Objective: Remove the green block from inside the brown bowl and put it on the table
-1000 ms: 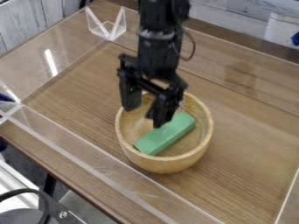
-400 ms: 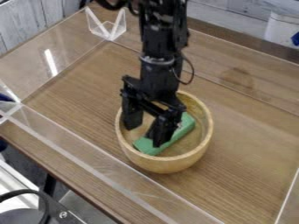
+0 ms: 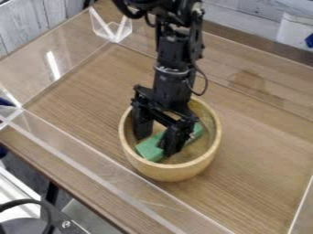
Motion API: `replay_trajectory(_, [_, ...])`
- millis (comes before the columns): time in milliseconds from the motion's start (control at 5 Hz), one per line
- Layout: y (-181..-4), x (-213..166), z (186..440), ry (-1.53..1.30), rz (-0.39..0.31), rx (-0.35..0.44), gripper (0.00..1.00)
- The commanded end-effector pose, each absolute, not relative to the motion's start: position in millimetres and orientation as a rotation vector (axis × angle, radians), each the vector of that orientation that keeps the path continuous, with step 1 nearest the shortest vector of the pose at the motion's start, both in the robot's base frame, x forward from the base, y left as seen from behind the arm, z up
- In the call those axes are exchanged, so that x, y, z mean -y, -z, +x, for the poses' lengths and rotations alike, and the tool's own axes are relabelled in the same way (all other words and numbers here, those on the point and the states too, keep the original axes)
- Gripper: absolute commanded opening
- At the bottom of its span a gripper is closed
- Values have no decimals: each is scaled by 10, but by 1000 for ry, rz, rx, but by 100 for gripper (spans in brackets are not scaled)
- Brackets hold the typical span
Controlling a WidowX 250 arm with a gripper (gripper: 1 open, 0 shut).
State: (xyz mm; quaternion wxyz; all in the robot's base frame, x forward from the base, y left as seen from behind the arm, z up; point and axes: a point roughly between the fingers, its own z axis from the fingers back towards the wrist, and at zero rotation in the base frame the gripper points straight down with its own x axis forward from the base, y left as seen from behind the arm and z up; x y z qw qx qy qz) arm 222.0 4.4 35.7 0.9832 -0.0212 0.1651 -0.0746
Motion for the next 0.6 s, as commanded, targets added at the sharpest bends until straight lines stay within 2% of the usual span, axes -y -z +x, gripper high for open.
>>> replay_trajectory(0, [-461,-50,2354,157,-10,-295,100])
replay_trajectory(400, [-536,5,2356,174,-59,-205,100])
